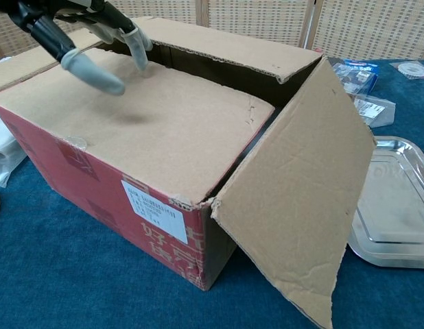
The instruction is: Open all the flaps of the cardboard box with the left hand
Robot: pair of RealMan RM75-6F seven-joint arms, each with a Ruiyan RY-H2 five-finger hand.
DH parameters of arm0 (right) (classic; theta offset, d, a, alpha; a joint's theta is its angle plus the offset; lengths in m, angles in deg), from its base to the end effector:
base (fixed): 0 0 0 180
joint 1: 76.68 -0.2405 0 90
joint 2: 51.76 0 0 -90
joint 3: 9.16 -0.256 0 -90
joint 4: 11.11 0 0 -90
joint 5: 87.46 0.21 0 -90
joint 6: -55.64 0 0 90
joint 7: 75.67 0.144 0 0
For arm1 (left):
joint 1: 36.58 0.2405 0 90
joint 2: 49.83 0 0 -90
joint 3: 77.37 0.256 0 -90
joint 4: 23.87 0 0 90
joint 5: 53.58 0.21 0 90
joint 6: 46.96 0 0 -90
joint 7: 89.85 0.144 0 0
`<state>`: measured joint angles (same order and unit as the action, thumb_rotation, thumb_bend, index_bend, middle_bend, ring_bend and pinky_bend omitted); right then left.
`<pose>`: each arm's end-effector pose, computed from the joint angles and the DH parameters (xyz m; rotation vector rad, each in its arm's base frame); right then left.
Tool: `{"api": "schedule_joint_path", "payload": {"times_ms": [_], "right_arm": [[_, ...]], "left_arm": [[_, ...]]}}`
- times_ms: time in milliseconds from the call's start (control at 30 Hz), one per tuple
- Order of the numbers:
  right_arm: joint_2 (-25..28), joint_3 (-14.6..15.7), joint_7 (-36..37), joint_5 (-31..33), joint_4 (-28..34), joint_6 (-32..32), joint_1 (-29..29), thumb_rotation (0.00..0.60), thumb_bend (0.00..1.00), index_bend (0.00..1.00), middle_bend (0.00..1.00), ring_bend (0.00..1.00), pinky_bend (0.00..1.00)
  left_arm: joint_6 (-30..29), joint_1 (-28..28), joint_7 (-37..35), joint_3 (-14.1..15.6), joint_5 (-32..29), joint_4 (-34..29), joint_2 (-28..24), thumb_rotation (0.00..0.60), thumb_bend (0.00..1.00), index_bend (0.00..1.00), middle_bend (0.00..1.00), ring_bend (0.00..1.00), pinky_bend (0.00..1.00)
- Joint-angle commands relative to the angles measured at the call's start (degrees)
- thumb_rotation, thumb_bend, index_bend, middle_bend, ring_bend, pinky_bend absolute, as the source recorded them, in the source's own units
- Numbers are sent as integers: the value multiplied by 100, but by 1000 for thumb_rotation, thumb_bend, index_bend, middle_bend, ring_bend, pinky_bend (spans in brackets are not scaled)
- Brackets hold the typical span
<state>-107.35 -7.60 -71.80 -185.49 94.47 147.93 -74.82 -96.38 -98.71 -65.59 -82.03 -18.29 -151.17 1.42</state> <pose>-0.2646 -0.1287 0.1822 1.4048 -0.9802 1.0803 -0.0599 0.2995 0.1042 -2.0545 -1.1020 -0.7461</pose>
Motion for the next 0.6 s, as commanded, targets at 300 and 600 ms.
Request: {"api": "schedule_joint_path", "payload": {"times_ms": [300,600], "right_arm": [[10,4,2,-17,7,9,2,600,0,0,0,0,0],[15,10,4,-32,12,19,8,600,0,0,0,0,0]], "left_arm": [[-216,-48,124,46,-134,-43,8,314,0,294,126,14,122],[-694,48,319,3,85,35,177,319,0,294,92,0,96]]}}
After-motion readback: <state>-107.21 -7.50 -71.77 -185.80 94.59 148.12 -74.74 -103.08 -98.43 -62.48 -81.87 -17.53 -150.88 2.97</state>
